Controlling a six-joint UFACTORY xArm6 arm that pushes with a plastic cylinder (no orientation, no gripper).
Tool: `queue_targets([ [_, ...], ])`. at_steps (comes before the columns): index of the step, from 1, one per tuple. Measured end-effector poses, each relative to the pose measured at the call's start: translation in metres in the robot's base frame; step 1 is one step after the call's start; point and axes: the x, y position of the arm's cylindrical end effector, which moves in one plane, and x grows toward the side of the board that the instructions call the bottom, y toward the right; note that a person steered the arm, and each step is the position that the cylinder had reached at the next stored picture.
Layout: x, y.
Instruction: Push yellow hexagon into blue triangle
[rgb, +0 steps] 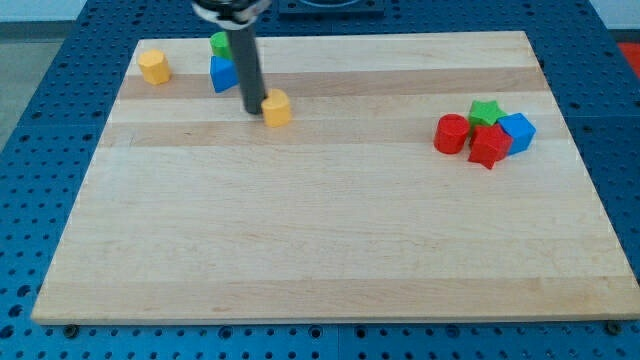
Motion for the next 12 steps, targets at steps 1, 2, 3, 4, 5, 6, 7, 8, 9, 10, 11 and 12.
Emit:
queue_targets([
  [1, 0.000, 0.048],
  [2, 0.000, 0.034],
  [3, 0.000, -0.016],
  [4, -0.002, -0.094],
  [5, -0.009, -0.172],
  [6, -0.031, -0.222],
  [7, -0.037, -0.223],
  [8, -0.075, -0.223],
  [9, -0.097, -0.223],
  [10, -0.109, -0.223],
  [11, -0.105, -0.223],
  [12, -0.082, -0.222],
])
